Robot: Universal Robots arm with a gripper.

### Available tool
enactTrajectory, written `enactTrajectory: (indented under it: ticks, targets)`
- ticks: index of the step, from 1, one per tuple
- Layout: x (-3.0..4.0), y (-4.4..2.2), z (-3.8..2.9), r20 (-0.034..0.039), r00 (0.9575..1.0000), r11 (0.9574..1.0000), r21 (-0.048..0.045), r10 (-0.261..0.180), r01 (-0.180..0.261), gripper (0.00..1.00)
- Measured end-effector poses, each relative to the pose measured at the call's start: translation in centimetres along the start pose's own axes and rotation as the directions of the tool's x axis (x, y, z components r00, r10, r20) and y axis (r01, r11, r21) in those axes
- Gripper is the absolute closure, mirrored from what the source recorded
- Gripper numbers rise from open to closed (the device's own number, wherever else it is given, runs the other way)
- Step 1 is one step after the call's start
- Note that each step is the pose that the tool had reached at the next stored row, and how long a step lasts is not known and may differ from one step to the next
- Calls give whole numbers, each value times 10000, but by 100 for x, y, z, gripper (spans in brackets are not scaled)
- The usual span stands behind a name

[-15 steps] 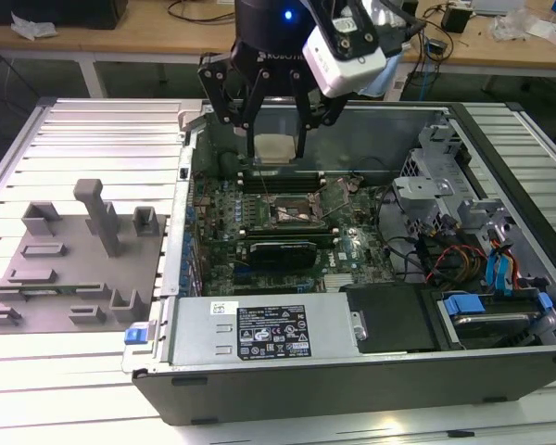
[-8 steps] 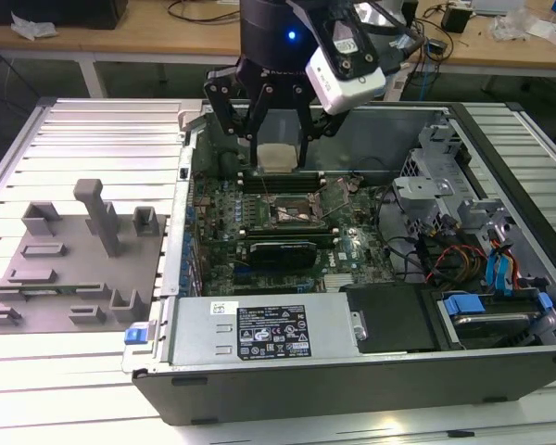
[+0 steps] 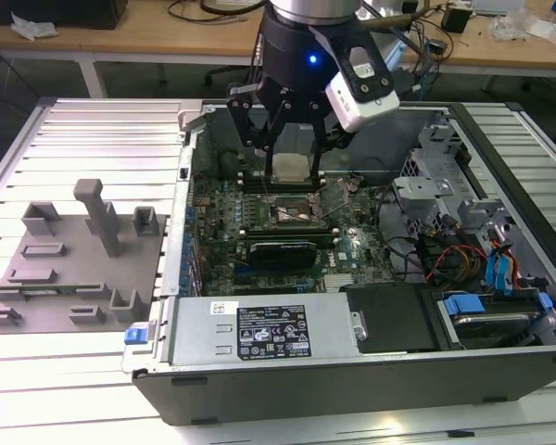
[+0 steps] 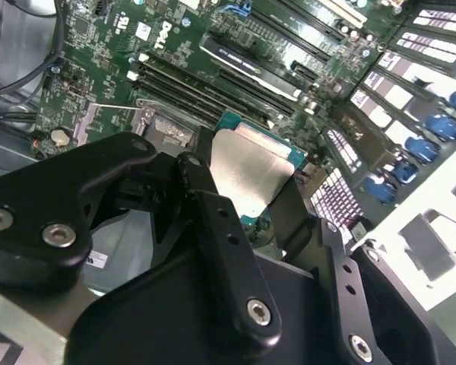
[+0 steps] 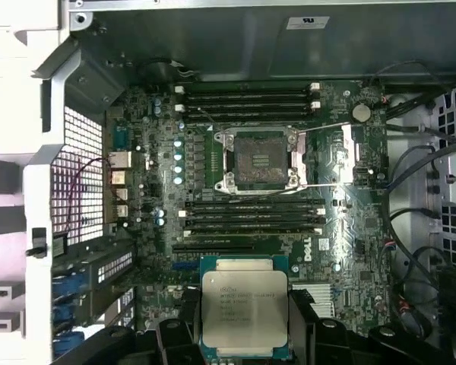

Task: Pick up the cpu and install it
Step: 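Pick up the cpu and move it towards the insertion slot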

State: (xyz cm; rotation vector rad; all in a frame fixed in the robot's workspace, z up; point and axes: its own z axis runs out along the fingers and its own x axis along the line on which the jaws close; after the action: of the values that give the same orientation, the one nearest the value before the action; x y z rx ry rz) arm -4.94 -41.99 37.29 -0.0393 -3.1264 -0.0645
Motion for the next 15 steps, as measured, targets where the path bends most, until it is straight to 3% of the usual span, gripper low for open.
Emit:
enactTrajectory:
  ticks: [5,15]
  targets:
    - [-75,61,100,-79,10000,10000,2,4,-4,46]
    - [-125,251,270,-96,10000,10000,2,4,-4,46]
